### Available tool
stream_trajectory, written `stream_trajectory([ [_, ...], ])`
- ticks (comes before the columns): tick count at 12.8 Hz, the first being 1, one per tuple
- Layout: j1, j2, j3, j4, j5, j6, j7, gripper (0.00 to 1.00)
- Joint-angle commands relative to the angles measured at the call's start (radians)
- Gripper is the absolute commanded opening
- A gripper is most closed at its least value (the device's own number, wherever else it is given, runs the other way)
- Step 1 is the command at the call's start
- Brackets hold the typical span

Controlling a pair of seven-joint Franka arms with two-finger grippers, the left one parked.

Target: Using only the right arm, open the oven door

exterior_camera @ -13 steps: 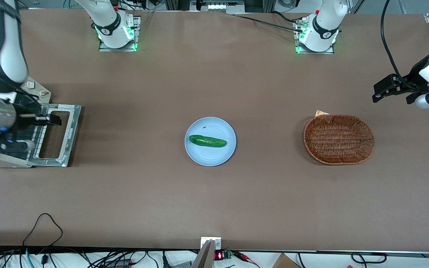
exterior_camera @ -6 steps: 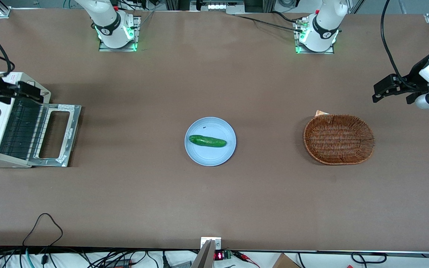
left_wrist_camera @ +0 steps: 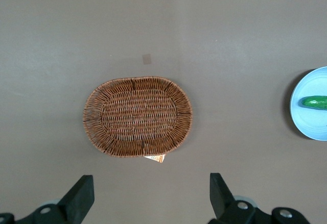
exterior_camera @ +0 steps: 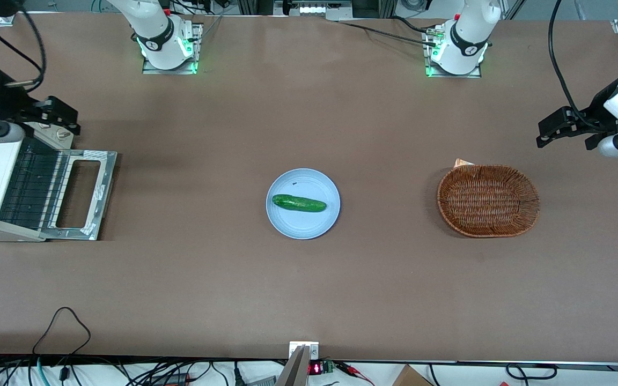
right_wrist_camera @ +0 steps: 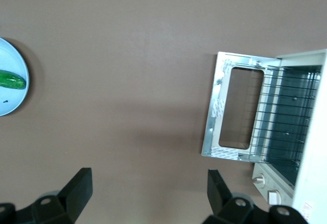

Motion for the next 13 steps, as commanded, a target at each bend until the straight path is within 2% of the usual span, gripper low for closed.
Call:
stream_trajectory([
  [1, 0.046, 0.002, -0.056, 0.004, 0.018, 0.017, 0.002, 1.00],
  [5, 0.060, 0.002, -0.075, 0.010, 0.022, 0.009, 0.004, 1.00],
  [6, 0.036, -0.003, -0.064, 0.010, 0.024, 0.002, 0.004, 0.99],
  [9, -0.073, -0.003, 0.043, 0.007, 0.028, 0.002, 0.005, 0.99],
  [13, -0.073, -0.004, 0.045, 0.008, 0.028, 0.002, 0.004, 0.99],
])
